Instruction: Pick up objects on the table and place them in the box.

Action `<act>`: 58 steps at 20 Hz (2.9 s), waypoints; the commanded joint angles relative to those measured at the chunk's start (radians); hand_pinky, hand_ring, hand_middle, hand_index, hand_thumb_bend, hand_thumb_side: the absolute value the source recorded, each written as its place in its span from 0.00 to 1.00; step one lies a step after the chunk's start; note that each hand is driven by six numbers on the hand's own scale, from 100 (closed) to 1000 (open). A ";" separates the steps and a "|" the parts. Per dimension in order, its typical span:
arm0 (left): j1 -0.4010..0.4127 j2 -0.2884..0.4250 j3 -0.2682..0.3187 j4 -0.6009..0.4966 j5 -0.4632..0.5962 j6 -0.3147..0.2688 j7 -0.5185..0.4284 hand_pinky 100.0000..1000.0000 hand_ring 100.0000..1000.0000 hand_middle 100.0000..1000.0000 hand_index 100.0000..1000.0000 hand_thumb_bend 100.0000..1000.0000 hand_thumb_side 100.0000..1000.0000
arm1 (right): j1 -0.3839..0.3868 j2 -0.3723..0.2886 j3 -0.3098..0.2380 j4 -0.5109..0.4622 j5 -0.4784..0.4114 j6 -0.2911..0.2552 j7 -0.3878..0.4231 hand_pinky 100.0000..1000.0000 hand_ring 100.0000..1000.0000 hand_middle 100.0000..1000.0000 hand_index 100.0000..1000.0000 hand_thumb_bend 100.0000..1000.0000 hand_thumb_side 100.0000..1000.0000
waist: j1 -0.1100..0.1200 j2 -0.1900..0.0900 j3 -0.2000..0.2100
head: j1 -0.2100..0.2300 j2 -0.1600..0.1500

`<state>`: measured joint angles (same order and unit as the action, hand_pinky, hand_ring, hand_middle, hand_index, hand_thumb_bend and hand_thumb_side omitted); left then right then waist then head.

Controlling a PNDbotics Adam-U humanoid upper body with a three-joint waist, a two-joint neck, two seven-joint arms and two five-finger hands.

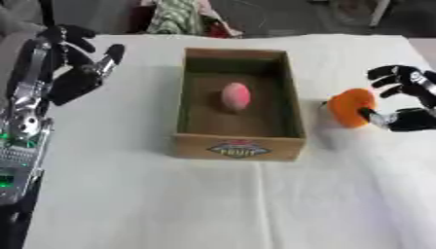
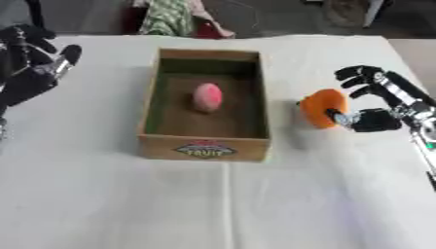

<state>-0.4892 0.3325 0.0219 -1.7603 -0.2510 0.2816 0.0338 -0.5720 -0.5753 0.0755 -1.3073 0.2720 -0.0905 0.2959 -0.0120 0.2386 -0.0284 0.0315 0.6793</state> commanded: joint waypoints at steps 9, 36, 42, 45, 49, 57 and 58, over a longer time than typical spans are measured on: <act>-0.001 0.039 0.006 -0.003 0.099 -0.012 0.035 0.53 0.43 0.46 0.67 0.47 0.33 | -0.048 -0.005 0.012 0.072 0.168 -0.010 0.035 0.69 0.78 0.77 0.82 0.31 0.00 | 0.002 -0.017 0.002 | -0.007 -0.002; 0.001 0.038 0.007 -0.006 0.100 -0.011 0.037 0.53 0.43 0.46 0.67 0.46 0.33 | -0.099 -0.012 0.009 -0.016 0.176 -0.003 -0.298 0.60 0.64 0.58 0.21 0.00 0.00 | 0.002 -0.024 0.003 | -0.008 0.000; 0.003 0.034 0.005 -0.009 0.100 -0.012 0.034 0.53 0.43 0.46 0.66 0.46 0.34 | -0.200 -0.018 0.051 -0.046 0.144 -0.027 -0.254 0.61 0.64 0.59 0.23 0.00 0.00 | 0.002 -0.030 0.005 | -0.014 0.000; 0.004 0.033 0.005 -0.010 0.100 -0.012 0.033 0.53 0.43 0.46 0.66 0.46 0.34 | -0.222 -0.016 0.058 -0.039 0.143 -0.034 -0.239 0.61 0.64 0.59 0.23 0.00 0.00 | 0.002 -0.030 0.004 | -0.015 0.000; 0.003 0.032 0.004 -0.011 0.100 -0.012 0.033 0.53 0.43 0.46 0.66 0.46 0.34 | -0.227 -0.015 0.060 -0.038 0.144 -0.037 -0.236 0.61 0.65 0.60 0.24 0.00 0.00 | 0.002 -0.031 0.005 | -0.016 0.000; -0.015 0.007 -0.008 -0.033 0.108 -0.016 0.026 0.52 0.43 0.46 0.66 0.48 0.33 | -0.408 0.098 0.169 0.065 0.249 -0.138 -0.130 0.63 0.66 0.62 0.28 0.00 0.00 | 0.003 -0.031 0.051 | -0.063 -0.009; -0.016 0.006 -0.007 -0.034 0.108 -0.015 0.027 0.53 0.43 0.46 0.66 0.48 0.33 | -0.434 0.112 0.169 0.092 0.258 -0.147 -0.120 0.63 0.66 0.62 0.29 0.00 0.00 | 0.004 -0.029 0.051 | -0.064 -0.011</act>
<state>-0.4869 0.3284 0.0147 -1.7741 -0.1482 0.2666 0.0604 -0.9753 -0.4634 0.2475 -1.2323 0.5118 -0.2241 0.1613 -0.0090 0.2262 0.0219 -0.0282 0.6774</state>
